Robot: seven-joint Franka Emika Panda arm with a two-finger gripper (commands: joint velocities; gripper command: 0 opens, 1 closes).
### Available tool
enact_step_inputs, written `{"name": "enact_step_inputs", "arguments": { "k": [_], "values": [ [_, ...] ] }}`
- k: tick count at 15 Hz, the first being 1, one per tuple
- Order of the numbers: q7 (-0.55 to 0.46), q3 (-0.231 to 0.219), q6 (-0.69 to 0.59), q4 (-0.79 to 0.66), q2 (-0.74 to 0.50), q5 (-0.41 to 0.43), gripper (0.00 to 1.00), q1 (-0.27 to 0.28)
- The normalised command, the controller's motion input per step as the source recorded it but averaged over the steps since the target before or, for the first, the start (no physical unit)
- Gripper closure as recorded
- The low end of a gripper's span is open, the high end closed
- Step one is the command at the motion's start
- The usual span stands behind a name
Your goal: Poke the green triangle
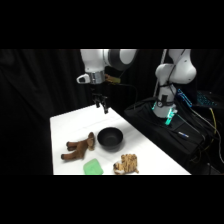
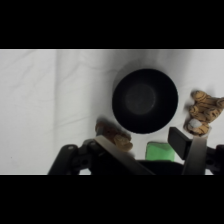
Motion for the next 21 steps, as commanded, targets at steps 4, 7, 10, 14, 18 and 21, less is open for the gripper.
{"name": "enact_step_inputs", "arguments": {
  "k": [4,7,10,14,18,21],
  "values": [
    [0.07,0.055,-0.03,0.08,0.01,0.037,0.0,0.004],
    [0.19,0.099,-0.12,0.36,0.15,0.071,0.0,0.072],
    [0.28,0.089,-0.17,0.59,0.35,0.026,0.0,0.1],
    [0.21,0.057,-0.2,0.71,0.48,0.023,0.0,0.087],
    [0.19,0.013,-0.18,0.61,0.39,-0.027,0.52,0.077],
    [0.15,-0.003,-0.14,0.41,0.26,-0.021,0.87,0.054]
  ]
}}
